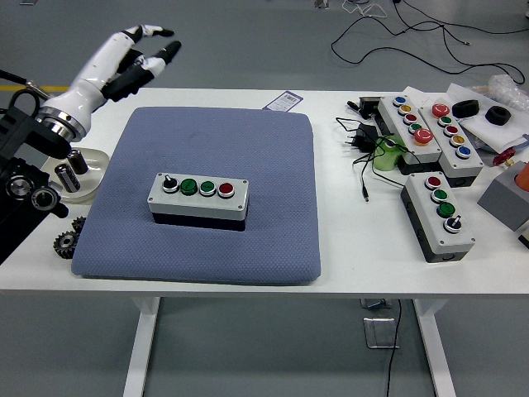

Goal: Pick up the button,place it on the desk,press the button,press the button

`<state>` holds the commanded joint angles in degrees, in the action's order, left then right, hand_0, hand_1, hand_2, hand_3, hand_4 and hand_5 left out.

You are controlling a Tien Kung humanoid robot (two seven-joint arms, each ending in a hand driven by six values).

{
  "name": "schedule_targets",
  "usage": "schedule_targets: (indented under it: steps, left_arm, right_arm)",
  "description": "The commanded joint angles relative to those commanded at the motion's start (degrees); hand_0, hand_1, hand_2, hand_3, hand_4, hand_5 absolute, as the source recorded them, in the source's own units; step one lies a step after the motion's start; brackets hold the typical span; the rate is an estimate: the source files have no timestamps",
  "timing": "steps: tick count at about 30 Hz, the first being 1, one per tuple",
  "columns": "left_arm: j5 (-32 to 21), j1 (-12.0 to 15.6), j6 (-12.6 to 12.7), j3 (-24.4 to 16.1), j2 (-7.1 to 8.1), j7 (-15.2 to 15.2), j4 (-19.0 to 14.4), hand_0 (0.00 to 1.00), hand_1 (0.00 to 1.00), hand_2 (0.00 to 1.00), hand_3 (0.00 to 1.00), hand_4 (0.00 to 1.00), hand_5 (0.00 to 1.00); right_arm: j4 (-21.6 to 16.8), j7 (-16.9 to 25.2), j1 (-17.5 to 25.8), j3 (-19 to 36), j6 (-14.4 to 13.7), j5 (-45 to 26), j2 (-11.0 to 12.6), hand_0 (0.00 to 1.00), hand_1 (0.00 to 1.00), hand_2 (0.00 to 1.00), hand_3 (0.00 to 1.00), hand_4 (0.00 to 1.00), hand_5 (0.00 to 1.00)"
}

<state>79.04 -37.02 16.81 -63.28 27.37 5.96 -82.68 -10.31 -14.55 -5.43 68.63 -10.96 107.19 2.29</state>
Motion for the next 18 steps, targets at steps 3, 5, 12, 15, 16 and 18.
schedule_targets:
  steps: [3,5,12,15,16,18]
  left_arm:
    - [-7.1,0.3,1.6,-3.4,0.01,-4.1,2.4,0.785,0.889,0.956,0.986,0.714,0.998]
    - [-12.3,0.4,1.0,-5.4,-0.08,-5.5,4.4,0.785,0.889,0.956,0.986,0.714,0.998]
    - [-29.0,1.5,-1.2,-8.6,0.03,-5.8,8.6,0.846,0.902,0.963,0.958,0.723,0.998]
    - [-36.1,1.8,-2.4,-8.6,0.13,-5.4,9.5,0.851,0.898,0.957,0.950,0.729,0.998]
    - [-38.6,1.8,-3.4,-8.5,0.16,-5.4,10.0,0.851,0.898,0.957,0.950,0.729,0.998]
    - [-40.5,2.1,-4.4,-8.5,0.27,-5.6,10.7,0.851,0.898,0.957,0.950,0.729,0.998]
  right_arm:
    - [0.0,0.0,0.0,-0.1,0.0,-0.2,0.0,0.706,0.700,0.756,0.695,0.385,0.192]
    - [0.0,0.0,-0.1,-0.1,0.0,-0.2,0.0,0.706,0.700,0.756,0.695,0.385,0.192]
    - [0.0,0.0,-0.1,0.1,0.0,-0.2,0.0,0.706,0.700,0.756,0.694,0.385,0.192]
    - [0.0,0.0,0.1,0.4,-0.1,-0.1,0.0,0.705,0.699,0.756,0.694,0.385,0.192]
    - [0.0,0.0,0.1,0.6,-0.1,0.2,0.0,0.705,0.699,0.756,0.694,0.385,0.192]
    - [0.0,-0.1,0.0,1.5,0.0,1.3,-0.1,0.705,0.699,0.756,0.694,0.385,0.192]
